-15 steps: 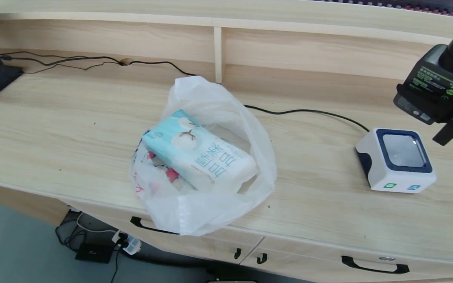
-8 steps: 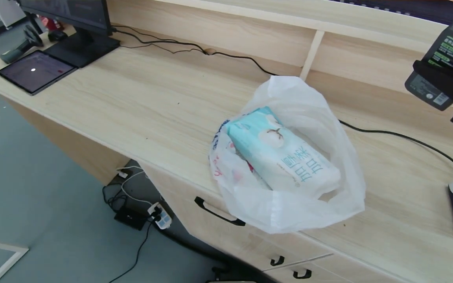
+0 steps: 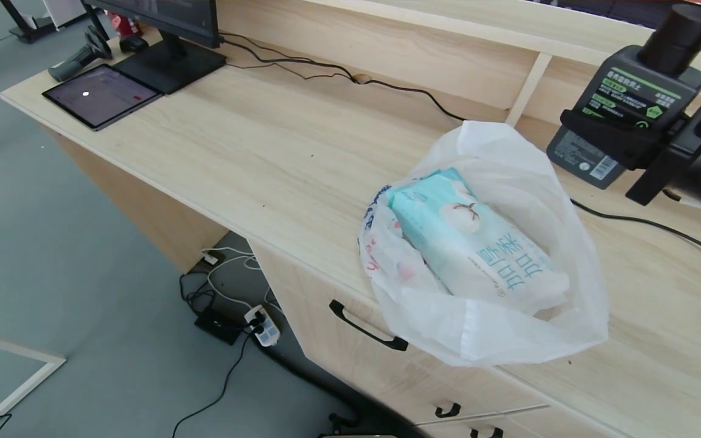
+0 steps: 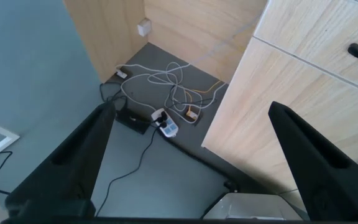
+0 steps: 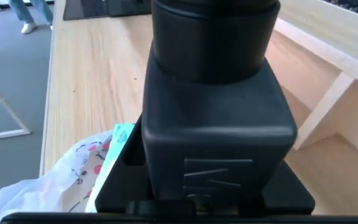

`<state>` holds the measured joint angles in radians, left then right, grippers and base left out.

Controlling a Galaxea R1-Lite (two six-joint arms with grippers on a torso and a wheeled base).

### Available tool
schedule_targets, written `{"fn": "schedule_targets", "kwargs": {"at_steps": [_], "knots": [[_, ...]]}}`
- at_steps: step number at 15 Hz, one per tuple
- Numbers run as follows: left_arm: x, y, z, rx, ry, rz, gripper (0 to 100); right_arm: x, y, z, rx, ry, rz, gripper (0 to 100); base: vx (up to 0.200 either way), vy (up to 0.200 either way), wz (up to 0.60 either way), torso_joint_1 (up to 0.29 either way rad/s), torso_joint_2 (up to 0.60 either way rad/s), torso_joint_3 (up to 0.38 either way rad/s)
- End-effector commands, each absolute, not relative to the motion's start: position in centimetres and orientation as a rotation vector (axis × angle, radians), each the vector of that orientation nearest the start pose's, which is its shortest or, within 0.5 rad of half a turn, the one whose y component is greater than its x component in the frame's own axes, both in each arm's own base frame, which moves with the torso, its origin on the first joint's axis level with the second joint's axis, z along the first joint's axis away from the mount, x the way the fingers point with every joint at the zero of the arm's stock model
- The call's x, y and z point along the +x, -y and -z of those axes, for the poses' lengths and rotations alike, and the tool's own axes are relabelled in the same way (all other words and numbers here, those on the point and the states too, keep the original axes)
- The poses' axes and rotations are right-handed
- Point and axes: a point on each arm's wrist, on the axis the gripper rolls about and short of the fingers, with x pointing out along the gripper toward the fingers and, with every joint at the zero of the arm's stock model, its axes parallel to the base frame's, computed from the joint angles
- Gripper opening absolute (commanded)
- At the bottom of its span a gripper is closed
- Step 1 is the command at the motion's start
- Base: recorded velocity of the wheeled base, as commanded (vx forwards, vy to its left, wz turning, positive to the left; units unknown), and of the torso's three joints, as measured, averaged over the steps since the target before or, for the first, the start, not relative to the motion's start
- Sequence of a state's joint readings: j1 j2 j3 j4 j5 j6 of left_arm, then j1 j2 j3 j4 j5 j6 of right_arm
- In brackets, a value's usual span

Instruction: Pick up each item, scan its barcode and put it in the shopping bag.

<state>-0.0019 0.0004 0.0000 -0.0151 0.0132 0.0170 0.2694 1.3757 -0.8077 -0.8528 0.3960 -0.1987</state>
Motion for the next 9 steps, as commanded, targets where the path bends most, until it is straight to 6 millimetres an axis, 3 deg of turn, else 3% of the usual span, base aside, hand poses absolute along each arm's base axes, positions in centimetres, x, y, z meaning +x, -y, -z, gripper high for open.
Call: {"fn": "schedule_targets", "kwargs": {"at_steps": [1,6,9], "knots": [[-2.3,0.0,-7.7,0.017,0.015,-0.012,100,22.5,-8.3,-27.3,-0.200,0.284,-0.687,0,0.000,0.000,0.00,0.000,0.00,0.000],[-2.3,0.0,-7.7,0.017,0.015,-0.012,100,22.9,-9.0,-24.4,-0.197,0.199,-0.717,0,0.000,0.000,0.00,0.000,0.00,0.000],[-2.3,0.0,-7.7,0.017,0.015,-0.012,100,24.8,-9.7,-23.7,-0.197,0.234,-0.715,0,0.000,0.000,0.00,0.000,0.00,0.000]]}}
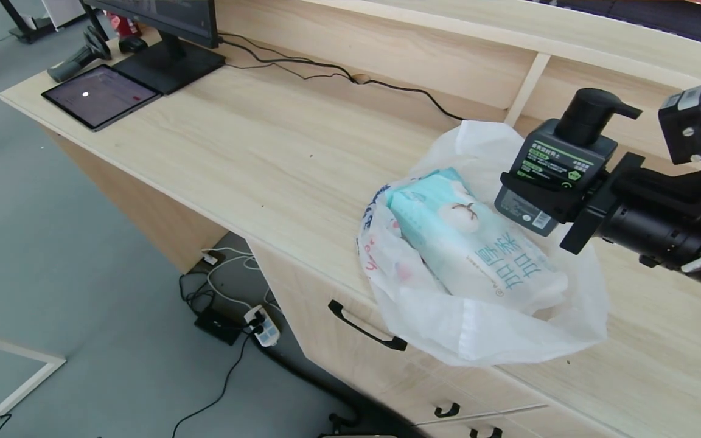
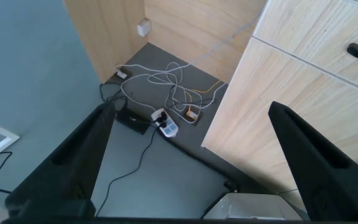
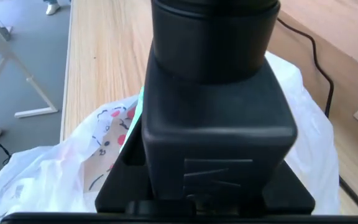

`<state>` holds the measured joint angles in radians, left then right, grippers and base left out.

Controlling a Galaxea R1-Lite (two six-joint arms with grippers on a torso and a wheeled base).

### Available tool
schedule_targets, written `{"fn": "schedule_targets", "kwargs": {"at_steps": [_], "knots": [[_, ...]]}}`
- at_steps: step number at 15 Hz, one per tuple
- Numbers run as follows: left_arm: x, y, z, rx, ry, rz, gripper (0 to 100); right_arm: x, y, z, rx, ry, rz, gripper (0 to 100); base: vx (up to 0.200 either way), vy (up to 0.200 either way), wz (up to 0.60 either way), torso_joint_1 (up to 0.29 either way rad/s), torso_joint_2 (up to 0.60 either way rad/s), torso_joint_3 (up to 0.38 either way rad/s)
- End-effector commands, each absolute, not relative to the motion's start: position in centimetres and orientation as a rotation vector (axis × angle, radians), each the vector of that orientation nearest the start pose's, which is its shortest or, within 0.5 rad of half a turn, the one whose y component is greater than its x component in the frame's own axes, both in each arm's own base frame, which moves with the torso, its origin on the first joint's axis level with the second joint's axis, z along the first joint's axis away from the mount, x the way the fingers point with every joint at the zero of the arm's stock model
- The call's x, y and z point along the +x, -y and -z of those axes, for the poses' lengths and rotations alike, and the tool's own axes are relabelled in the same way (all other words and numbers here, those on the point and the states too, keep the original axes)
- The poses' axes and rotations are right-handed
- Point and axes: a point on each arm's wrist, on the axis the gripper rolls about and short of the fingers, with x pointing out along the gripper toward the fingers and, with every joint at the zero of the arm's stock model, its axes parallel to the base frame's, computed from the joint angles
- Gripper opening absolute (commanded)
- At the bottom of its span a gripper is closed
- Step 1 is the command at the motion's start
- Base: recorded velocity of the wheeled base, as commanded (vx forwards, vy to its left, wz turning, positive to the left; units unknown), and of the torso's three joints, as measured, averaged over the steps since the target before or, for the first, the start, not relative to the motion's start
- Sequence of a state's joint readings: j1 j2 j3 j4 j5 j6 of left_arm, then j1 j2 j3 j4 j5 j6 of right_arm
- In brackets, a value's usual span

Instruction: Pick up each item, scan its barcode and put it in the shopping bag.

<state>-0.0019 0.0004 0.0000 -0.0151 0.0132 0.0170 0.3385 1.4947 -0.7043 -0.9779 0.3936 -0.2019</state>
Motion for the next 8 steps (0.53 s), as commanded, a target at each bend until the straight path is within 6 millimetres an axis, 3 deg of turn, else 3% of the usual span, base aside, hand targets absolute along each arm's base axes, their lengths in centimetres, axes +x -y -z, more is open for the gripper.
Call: {"fn": "schedule_targets", "kwargs": {"at_steps": [1,8], "knots": [[-2.3,0.0,-7.7,0.017,0.015,-0.012,100,25.3,-9.9,-23.5,-0.199,0.244,-0.716,0,0.000,0.000,0.00,0.000,0.00,0.000],[-2.3,0.0,-7.7,0.014,0.017,-0.012,100,27.3,-10.2,-22.7,-0.196,0.314,-0.643,0,0.000,0.000,0.00,0.000,0.00,0.000]]}}
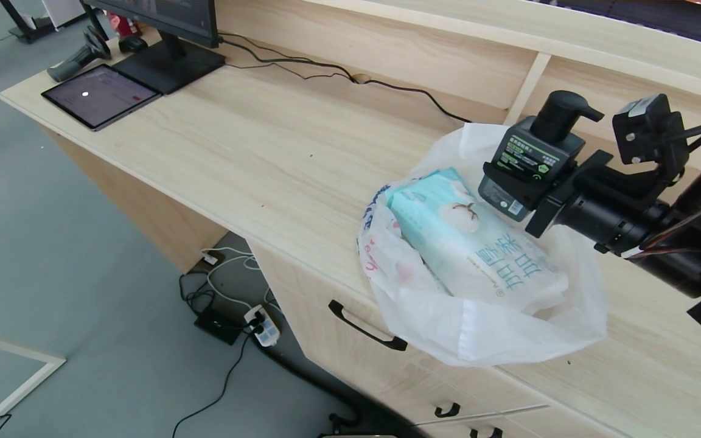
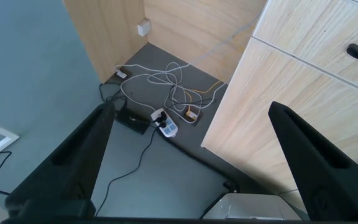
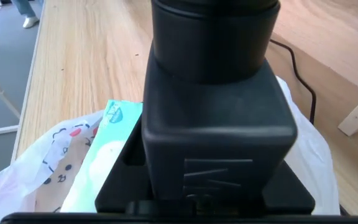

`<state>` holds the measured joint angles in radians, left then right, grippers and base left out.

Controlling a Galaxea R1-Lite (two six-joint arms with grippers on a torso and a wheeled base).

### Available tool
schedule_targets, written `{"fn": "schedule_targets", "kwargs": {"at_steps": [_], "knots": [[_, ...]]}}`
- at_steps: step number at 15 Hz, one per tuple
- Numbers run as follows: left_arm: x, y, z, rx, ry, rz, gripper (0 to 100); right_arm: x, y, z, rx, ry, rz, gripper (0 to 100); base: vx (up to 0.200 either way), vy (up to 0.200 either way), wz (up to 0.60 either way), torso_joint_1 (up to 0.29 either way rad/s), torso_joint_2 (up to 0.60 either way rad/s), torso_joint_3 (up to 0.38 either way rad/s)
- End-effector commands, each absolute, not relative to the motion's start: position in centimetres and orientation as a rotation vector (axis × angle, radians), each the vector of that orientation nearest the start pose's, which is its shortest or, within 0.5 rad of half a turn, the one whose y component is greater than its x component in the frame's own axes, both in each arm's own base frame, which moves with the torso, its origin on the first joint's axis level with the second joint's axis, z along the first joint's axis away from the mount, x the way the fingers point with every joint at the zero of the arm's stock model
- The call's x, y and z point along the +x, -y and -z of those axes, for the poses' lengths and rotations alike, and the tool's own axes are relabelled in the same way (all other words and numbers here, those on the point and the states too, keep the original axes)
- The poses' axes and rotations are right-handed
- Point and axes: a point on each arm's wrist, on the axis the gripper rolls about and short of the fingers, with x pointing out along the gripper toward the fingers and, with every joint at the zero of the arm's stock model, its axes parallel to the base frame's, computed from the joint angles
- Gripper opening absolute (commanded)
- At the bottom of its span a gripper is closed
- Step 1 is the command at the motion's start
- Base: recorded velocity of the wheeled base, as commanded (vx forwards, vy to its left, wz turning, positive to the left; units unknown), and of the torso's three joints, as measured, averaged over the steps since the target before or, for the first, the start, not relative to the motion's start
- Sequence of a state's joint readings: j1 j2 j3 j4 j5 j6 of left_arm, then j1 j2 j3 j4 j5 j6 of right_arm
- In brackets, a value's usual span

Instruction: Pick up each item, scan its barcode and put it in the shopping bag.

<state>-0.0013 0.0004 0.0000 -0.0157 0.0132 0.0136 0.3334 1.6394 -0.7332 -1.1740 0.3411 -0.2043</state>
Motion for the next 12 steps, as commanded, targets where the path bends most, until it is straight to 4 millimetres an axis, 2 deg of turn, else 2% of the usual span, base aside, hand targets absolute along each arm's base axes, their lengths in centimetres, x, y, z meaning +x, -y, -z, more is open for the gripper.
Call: {"fn": "schedule_targets", "kwargs": {"at_steps": [1,6,10,12], "knots": [[-2.3,0.0,-7.7,0.014,0.015,-0.012,100,27.6,-10.2,-22.6,-0.197,0.322,-0.638,0,0.000,0.000,0.00,0.000,0.00,0.000],[-2.3,0.0,-7.7,0.014,0.018,-0.012,100,28.4,-9.9,-22.4,-0.211,0.334,-0.614,0,0.000,0.000,0.00,0.000,0.00,0.000],[-2.3,0.0,-7.7,0.014,0.018,-0.012,100,28.9,-8.4,-22.2,-0.240,0.340,-0.561,0,0.000,0.000,0.00,0.000,0.00,0.000],[-2.3,0.0,-7.7,0.014,0.018,-0.012,100,28.9,-8.4,-22.0,-0.243,0.335,-0.562,0,0.000,0.000,0.00,0.000,0.00,0.000]]}}
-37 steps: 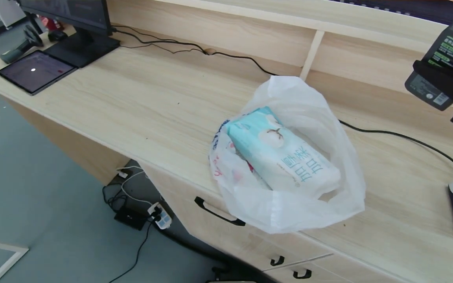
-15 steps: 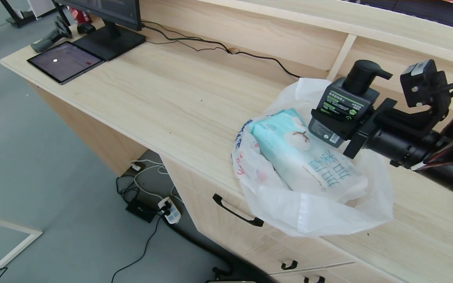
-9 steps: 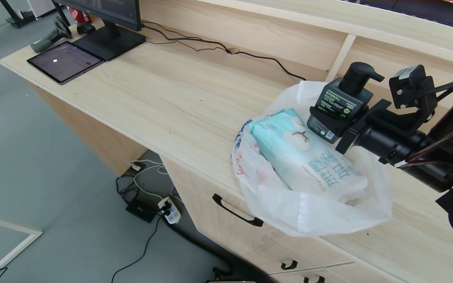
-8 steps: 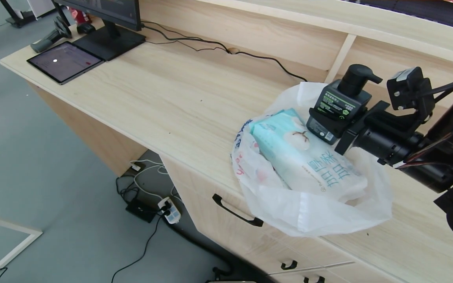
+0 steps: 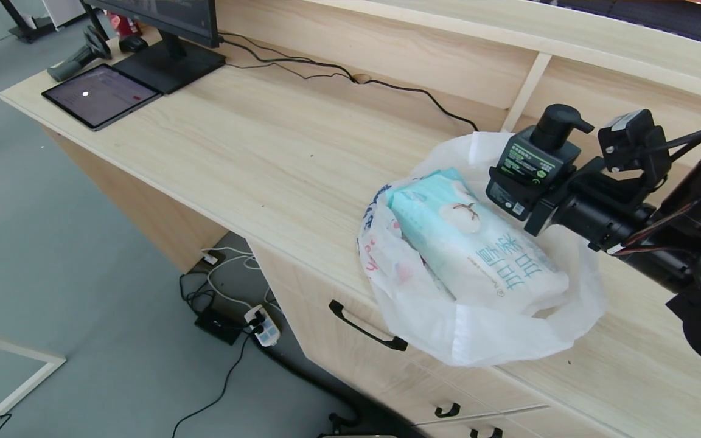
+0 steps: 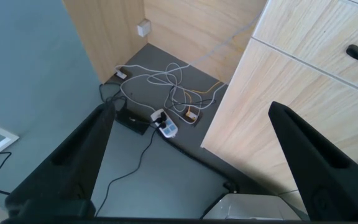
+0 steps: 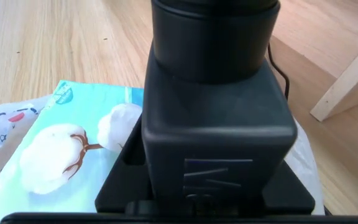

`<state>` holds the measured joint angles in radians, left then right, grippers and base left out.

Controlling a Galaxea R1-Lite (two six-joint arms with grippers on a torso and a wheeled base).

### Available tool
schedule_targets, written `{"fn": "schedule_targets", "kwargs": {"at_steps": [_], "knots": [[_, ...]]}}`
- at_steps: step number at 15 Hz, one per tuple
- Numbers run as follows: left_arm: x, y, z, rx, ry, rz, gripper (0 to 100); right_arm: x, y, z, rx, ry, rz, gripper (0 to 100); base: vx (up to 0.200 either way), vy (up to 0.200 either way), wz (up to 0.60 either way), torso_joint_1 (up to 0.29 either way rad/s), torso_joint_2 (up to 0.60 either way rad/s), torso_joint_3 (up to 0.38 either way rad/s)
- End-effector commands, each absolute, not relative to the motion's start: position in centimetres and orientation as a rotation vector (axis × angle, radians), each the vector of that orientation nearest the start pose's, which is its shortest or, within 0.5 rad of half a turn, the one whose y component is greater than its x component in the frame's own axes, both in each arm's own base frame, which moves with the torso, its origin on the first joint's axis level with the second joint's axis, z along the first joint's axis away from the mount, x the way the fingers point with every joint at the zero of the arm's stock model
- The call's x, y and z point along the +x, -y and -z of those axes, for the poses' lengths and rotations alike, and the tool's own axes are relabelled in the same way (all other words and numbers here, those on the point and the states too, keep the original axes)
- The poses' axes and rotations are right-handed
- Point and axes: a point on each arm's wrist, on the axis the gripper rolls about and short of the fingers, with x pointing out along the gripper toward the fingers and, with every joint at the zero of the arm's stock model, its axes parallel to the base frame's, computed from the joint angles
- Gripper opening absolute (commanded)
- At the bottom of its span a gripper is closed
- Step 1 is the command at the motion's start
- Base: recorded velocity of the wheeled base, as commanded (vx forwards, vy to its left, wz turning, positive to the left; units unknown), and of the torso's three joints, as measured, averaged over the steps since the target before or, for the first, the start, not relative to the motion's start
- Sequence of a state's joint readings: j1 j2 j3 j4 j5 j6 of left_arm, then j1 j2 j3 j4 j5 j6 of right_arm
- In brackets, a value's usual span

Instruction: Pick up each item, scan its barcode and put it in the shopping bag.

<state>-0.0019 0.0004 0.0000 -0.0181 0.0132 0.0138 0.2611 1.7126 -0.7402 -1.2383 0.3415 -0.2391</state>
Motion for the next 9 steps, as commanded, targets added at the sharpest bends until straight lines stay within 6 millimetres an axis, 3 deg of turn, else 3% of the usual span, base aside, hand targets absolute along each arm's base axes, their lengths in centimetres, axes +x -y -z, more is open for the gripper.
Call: {"fn": "schedule_targets", "kwargs": {"at_steps": [1,9], "knots": [[-2.3,0.0,-7.7,0.014,0.018,-0.012,100,29.0,-8.4,-22.0,-0.245,0.334,-0.562,0,0.000,0.000,0.00,0.000,0.00,0.000],[-2.3,0.0,-7.7,0.014,0.018,-0.012,100,29.2,-7.8,-20.6,-0.250,0.298,-0.544,0,0.000,0.000,0.00,0.000,0.00,0.000]]}}
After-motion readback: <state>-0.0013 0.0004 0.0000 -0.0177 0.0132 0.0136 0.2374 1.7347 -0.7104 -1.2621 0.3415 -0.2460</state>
